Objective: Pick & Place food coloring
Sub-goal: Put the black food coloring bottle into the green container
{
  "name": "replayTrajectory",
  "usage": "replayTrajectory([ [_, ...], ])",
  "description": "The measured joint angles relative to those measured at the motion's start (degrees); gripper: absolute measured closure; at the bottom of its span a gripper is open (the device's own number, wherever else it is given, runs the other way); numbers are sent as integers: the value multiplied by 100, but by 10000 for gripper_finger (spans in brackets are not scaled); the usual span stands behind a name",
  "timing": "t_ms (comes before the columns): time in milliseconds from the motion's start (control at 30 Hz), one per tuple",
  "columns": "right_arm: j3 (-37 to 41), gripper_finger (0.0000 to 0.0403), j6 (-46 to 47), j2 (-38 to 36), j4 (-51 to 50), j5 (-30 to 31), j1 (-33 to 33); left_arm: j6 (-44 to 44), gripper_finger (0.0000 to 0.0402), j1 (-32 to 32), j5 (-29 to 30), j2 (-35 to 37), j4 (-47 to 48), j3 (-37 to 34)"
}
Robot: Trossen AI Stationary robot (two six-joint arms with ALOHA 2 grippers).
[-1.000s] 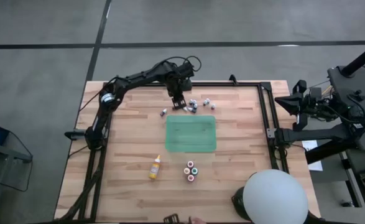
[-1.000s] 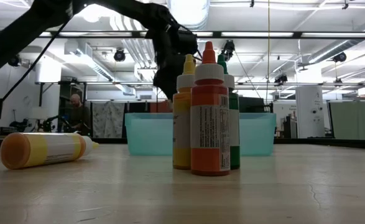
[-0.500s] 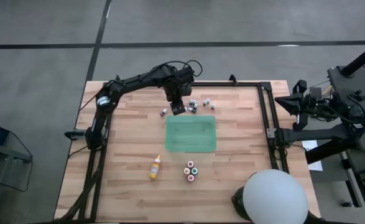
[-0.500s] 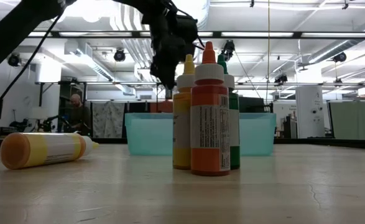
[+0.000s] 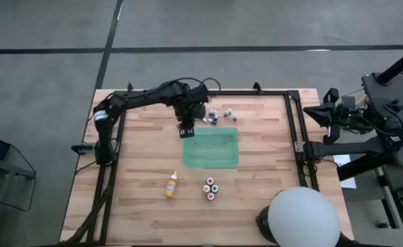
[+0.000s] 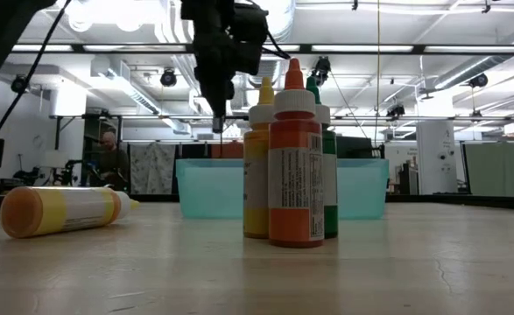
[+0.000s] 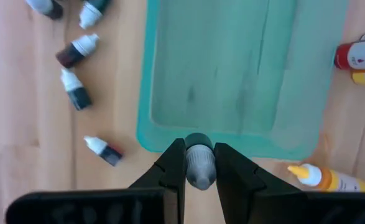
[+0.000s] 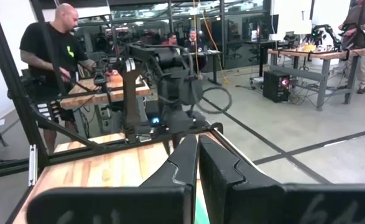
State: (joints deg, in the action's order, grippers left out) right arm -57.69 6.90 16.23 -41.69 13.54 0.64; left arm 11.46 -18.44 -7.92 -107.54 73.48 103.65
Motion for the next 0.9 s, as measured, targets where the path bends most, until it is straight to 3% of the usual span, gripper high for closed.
replayTrajectory([
  [367,0,394,7,0,0,-2,0,-877,360,84,260,182,-928,-1096],
  [900,-2,394,-2,-2,0,-2,0,-1511,360,103,463,154,-2054,-1899],
])
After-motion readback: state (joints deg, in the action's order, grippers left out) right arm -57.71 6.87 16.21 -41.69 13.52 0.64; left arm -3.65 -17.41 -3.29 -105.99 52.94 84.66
